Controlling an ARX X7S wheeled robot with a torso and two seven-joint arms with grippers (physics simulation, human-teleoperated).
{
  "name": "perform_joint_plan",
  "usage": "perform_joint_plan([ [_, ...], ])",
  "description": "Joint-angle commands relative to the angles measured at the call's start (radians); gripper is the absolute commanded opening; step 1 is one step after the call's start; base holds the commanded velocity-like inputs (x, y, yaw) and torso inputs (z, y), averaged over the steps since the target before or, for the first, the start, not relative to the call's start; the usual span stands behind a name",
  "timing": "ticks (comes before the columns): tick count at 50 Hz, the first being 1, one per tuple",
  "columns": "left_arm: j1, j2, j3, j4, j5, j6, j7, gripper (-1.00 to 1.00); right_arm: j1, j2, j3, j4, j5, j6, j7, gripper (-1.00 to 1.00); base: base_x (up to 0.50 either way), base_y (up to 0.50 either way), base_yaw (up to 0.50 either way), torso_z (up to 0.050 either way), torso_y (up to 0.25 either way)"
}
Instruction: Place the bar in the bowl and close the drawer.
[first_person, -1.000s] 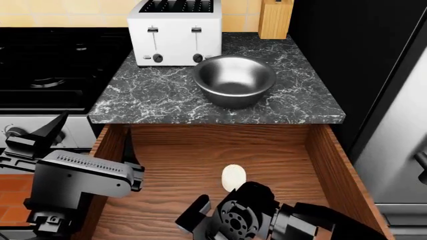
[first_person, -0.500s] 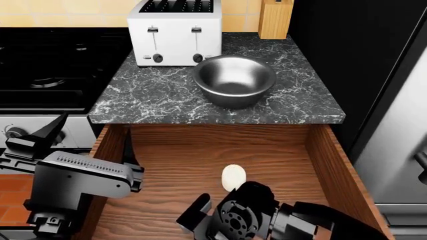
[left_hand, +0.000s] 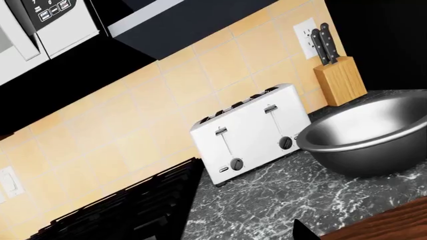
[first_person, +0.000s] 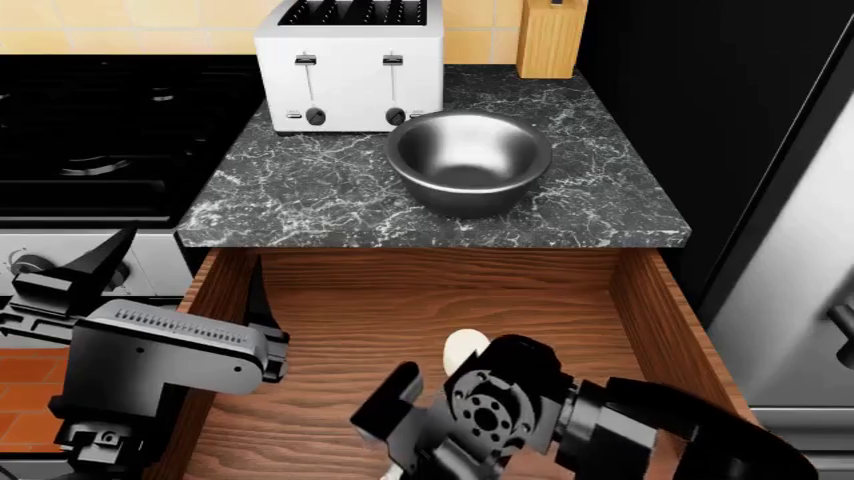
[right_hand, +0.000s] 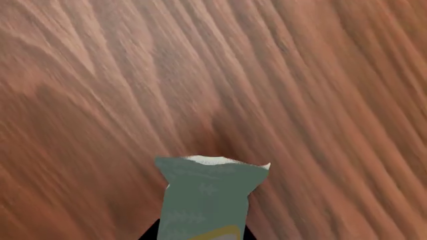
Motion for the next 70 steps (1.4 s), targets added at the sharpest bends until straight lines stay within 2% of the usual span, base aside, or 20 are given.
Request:
perform_joint_plan([
  [1, -0.008, 0.0, 0.002, 0.002, -0.003, -0.007, 0.0, 1.0, 0.032, 0.043, 0.058, -0.1, 0.105, 0.042, 0.113, -1.0, 0.0, 0.0, 0.0, 0.0, 0.0],
  [21, -0.011, -0.009, -0.009, 0.019, -0.019, -0.018, -0.008, 1.0, 0.186, 0.082, 0.145, -0.19, 0.281, 0.082, 0.253, -1.0, 0.0, 0.0, 0.0, 0.0, 0.0],
  [32, -0.028, -0.007, -0.011, 0.026, -0.029, -0.033, -0.011, 1.0, 0.305, 0.102, 0.184, -0.186, 0.291, 0.085, 0.248, -1.0, 0.0, 0.0, 0.0, 0.0, 0.0],
  [42, -0.045, -0.005, -0.01, 0.032, -0.038, -0.047, -0.012, 1.0, 0.41, 0.084, 0.162, -0.069, 0.067, 0.008, 0.008, -1.0, 0.0, 0.0, 0.0, 0.0, 0.0],
  [59, -0.062, 0.0, 0.001, 0.033, -0.04, -0.06, -0.011, 1.0, 0.532, 0.024, 0.096, 0.183, -0.17, -0.168, -0.247, -1.0, 0.0, 0.0, 0.0, 0.0, 0.0],
  [70, -0.061, -0.001, 0.002, 0.031, -0.042, -0.058, -0.011, 1.0, 0.594, -0.096, 0.023, 0.524, -0.327, -0.341, -0.46, -1.0, 0.0, 0.0, 0.0, 0.0, 0.0],
])
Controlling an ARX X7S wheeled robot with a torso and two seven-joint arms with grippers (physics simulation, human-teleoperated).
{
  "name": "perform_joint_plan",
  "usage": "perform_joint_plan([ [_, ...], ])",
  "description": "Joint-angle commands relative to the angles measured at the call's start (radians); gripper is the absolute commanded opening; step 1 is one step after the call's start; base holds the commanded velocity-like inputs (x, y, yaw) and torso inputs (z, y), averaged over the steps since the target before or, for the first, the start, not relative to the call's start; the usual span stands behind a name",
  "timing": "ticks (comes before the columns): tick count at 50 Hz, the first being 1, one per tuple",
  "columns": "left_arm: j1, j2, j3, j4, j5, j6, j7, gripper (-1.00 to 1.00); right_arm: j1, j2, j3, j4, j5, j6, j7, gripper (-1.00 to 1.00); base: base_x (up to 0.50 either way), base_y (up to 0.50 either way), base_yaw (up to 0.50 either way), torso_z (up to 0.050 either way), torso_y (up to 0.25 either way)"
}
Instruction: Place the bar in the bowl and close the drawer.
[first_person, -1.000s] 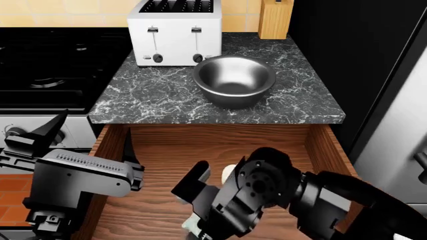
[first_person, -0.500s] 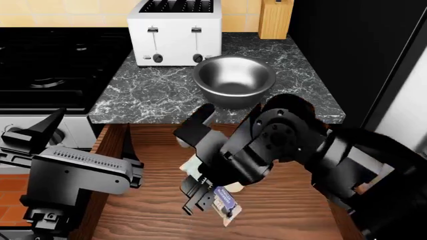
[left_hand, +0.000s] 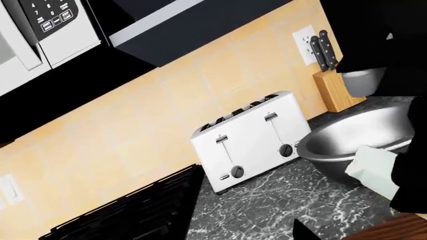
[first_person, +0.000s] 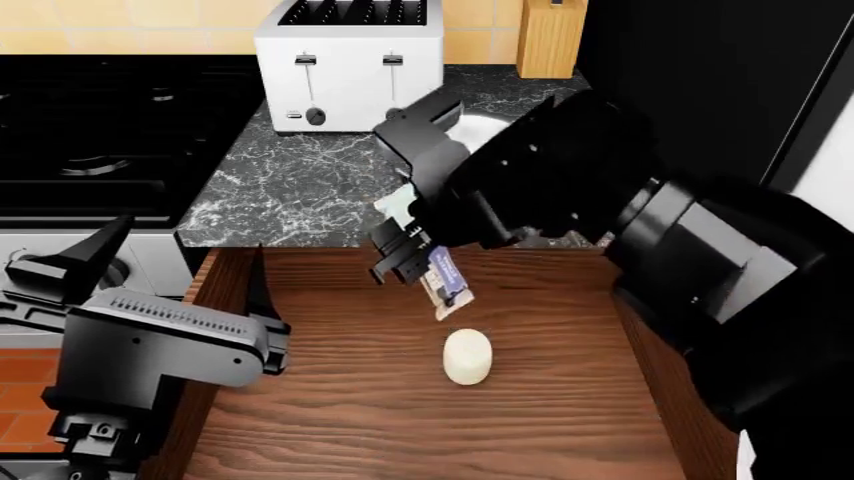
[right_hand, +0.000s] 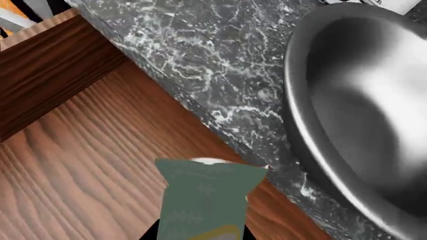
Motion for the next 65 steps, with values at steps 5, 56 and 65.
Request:
perform_joint_plan([
  [5, -0.017, 0.01, 0.015, -0.006, 0.002, -0.005, 0.004, 1.0, 0.098, -0.106, -0.166, 0.358, -0.075, -0.24, -0.224, -1.0, 0.0, 0.0, 0.0, 0.0, 0.0],
  [56, -0.009, 0.011, -0.079, 0.027, -0.122, -0.003, -0.026, 1.0, 0.002, -0.106, -0.25, 0.61, -0.001, -1.099, 0.078, -1.0, 0.0, 0.0, 0.0, 0.0, 0.0],
  [65, -0.001, 0.011, -0.091, 0.029, -0.125, 0.017, -0.027, 1.0, 0.012, -0.106, -0.243, 0.622, -0.044, -1.121, 0.079, -1.0, 0.0, 0.0, 0.0, 0.0, 0.0],
])
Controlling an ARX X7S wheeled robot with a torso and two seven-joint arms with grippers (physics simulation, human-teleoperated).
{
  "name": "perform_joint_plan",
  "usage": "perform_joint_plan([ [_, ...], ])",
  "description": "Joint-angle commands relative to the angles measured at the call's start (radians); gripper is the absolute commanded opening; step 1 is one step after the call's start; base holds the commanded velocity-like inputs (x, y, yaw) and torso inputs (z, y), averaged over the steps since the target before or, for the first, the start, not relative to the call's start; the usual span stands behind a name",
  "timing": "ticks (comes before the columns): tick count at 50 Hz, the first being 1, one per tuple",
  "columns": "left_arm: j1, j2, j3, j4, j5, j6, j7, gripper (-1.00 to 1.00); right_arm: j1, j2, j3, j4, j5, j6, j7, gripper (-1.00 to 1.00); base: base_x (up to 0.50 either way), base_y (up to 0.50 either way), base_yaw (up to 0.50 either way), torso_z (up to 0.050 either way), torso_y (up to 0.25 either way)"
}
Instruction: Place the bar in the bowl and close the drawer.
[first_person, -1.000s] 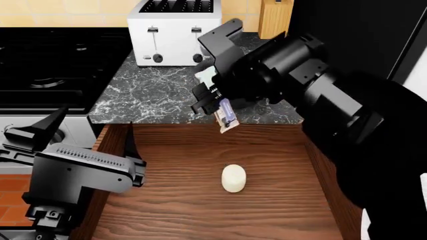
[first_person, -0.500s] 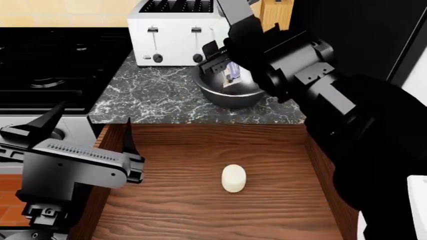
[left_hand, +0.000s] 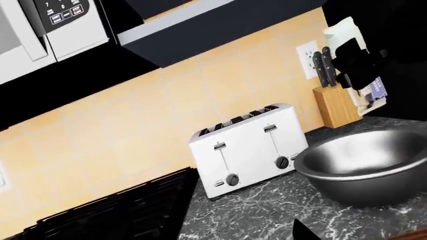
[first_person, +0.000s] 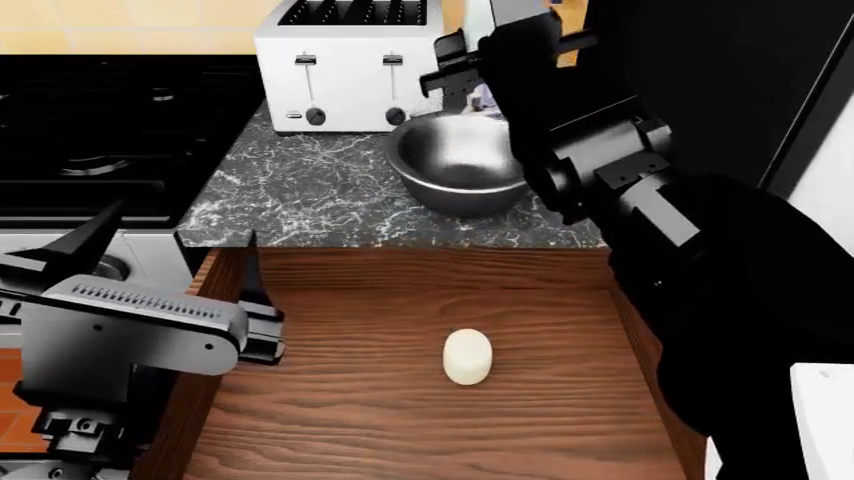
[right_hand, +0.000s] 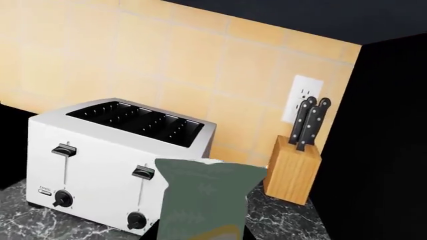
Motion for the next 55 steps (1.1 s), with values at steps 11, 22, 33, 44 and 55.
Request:
perform_joint_plan([
  [11, 0.018, -0.029, -0.031, 0.028, -0.011, 0.028, -0.001, 1.0, 0.007, 0.0, 0.008, 0.021, -0.071, -0.079, 0.013, -1.0, 0.0, 0.0, 0.0, 0.0, 0.0],
  [22, -0.03, -0.052, -0.035, 0.068, -0.06, -0.033, -0.017, 1.0, 0.007, 0.0, 0.008, 0.021, -0.071, -0.079, 0.013, -1.0, 0.0, 0.0, 0.0, 0.0, 0.0],
  [33, -0.189, -0.114, -0.054, 0.136, -0.24, -0.156, -0.075, 1.0, 0.007, 0.0, 0.008, 0.021, -0.071, -0.079, 0.013, -1.0, 0.0, 0.0, 0.0, 0.0, 0.0],
  [44, -0.247, -0.174, 0.025, 0.126, -0.283, -0.104, -0.13, 1.0, 0.007, 0.0, 0.008, 0.021, -0.071, -0.079, 0.013, -1.0, 0.0, 0.0, 0.0, 0.0, -0.078],
  [55, -0.258, -0.184, 0.046, 0.121, -0.28, -0.092, -0.143, 1.0, 0.007, 0.0, 0.008, 0.021, -0.071, -0.079, 0.013, -1.0, 0.0, 0.0, 0.0, 0.0, -0.098],
])
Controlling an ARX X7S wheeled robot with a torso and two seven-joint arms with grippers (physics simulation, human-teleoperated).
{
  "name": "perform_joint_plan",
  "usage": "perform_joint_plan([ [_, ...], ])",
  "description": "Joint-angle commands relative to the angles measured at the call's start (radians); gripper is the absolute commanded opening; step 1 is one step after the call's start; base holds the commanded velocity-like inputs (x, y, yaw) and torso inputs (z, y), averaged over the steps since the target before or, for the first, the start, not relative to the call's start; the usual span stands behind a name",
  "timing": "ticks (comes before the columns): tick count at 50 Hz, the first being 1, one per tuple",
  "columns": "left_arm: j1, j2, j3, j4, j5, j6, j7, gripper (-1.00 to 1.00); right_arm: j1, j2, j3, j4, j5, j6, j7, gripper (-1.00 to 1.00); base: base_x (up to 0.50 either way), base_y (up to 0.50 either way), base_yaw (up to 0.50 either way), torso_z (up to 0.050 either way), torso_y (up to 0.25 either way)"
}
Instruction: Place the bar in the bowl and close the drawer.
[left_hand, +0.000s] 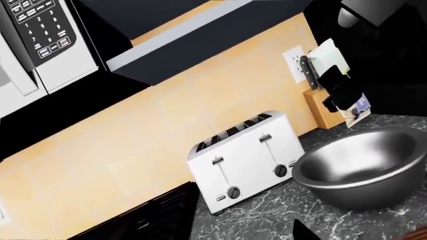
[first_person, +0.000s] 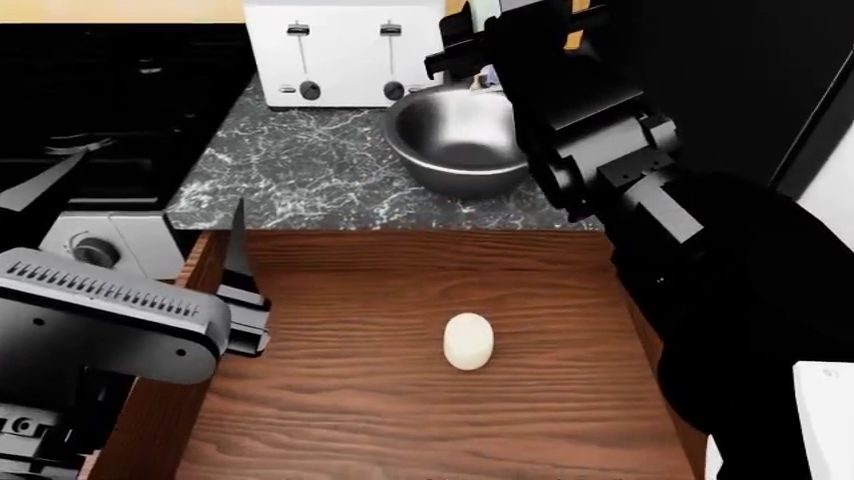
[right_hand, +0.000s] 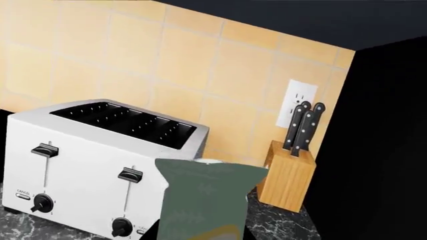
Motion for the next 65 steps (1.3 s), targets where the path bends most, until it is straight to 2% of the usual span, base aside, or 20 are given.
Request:
perform_joint_plan([
  [1, -0.029, -0.025, 0.026, 0.001, -0.021, 0.01, -0.026, 1.0, 0.001, 0.0, 0.002, 0.0, -0.017, 0.001, 0.0, -1.0, 0.0, 0.0, 0.0, 0.0, -0.098],
  [37, -0.045, -0.061, 0.079, -0.006, -0.029, 0.044, -0.064, 1.0, 0.001, 0.0, 0.002, 0.0, -0.017, 0.001, 0.0, -1.0, 0.0, 0.0, 0.0, 0.0, -0.098],
  [65, -0.071, -0.071, 0.111, -0.014, -0.036, 0.056, -0.081, 1.0, 0.001, 0.0, 0.002, 0.0, -0.017, 0.001, 0.0, -1.0, 0.0, 0.0, 0.0, 0.0, -0.041],
])
